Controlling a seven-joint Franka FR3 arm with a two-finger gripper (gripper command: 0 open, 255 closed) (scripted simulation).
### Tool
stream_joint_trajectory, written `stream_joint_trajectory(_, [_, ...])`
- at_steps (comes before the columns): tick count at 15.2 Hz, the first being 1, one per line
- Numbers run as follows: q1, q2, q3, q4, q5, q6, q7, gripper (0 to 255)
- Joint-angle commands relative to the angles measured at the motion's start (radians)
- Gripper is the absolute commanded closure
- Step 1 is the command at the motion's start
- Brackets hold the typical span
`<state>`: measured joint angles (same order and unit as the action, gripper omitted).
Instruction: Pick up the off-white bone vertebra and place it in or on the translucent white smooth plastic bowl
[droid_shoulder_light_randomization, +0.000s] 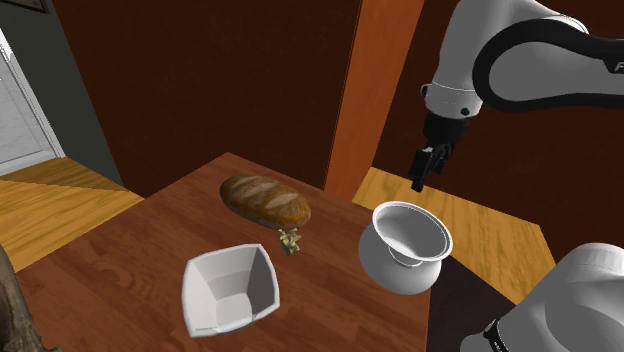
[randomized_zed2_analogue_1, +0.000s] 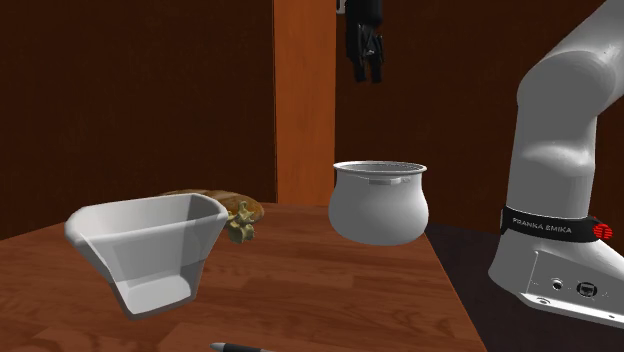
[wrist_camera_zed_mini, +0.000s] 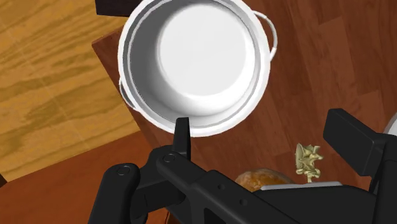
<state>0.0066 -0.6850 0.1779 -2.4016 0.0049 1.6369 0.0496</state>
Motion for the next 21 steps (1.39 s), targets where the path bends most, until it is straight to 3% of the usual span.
stream_joint_trajectory(1, [0.005,0.041,0.031,-0.015,0.010,0.061,0.036,0])
stream_joint_trajectory(7, [0.007,0.216,0.123,-0.014,0.011,0.240,0.145,0])
stream_joint_trajectory(12, [-0.003,0.393,0.197,0.027,-0.029,0.374,0.251,0])
stream_joint_trajectory(21, [0.002,0.764,0.279,0.195,-0.225,0.532,0.493,0])
